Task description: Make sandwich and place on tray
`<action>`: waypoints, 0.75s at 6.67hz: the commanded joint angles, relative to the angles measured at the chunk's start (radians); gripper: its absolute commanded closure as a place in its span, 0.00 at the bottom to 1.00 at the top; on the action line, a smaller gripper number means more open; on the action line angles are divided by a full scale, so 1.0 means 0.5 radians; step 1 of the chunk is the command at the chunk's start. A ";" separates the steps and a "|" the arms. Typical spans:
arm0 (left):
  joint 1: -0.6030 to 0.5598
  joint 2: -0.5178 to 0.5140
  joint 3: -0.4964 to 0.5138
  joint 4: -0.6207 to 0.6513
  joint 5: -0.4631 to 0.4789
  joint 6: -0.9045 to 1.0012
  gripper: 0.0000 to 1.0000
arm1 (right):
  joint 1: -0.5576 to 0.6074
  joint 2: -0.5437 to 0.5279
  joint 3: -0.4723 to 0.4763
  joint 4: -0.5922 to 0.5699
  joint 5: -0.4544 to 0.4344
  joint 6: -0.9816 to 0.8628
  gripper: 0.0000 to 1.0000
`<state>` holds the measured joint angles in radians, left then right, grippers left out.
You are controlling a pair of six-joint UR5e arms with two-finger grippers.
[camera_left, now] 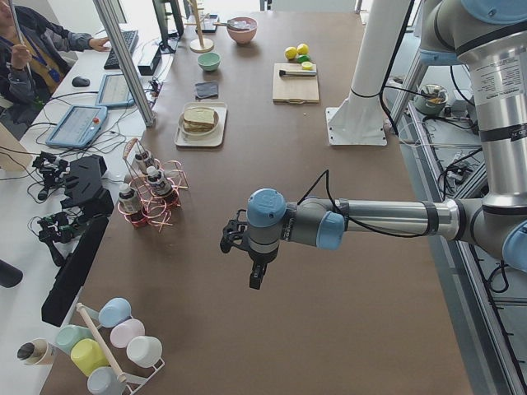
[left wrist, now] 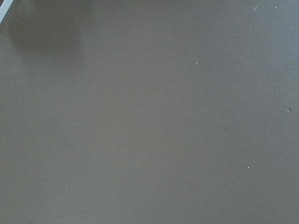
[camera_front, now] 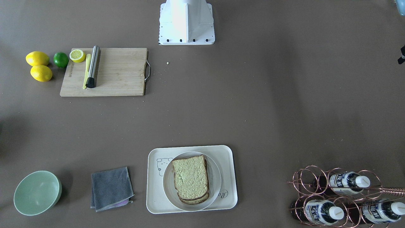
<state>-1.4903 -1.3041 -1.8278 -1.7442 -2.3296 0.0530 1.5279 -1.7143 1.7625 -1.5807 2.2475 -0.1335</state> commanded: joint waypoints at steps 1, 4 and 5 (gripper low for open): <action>0.002 0.004 0.005 0.000 -0.001 -0.002 0.03 | -0.003 0.002 0.000 0.001 0.000 0.000 0.00; 0.002 -0.006 0.026 0.000 0.002 -0.005 0.03 | -0.003 0.005 -0.018 0.005 0.000 0.003 0.00; 0.002 -0.003 0.029 0.000 0.002 -0.011 0.03 | -0.003 0.005 -0.015 0.001 0.000 0.003 0.00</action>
<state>-1.4895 -1.3054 -1.8164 -1.7441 -2.3286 0.0503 1.5263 -1.7120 1.7550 -1.5789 2.2473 -0.1320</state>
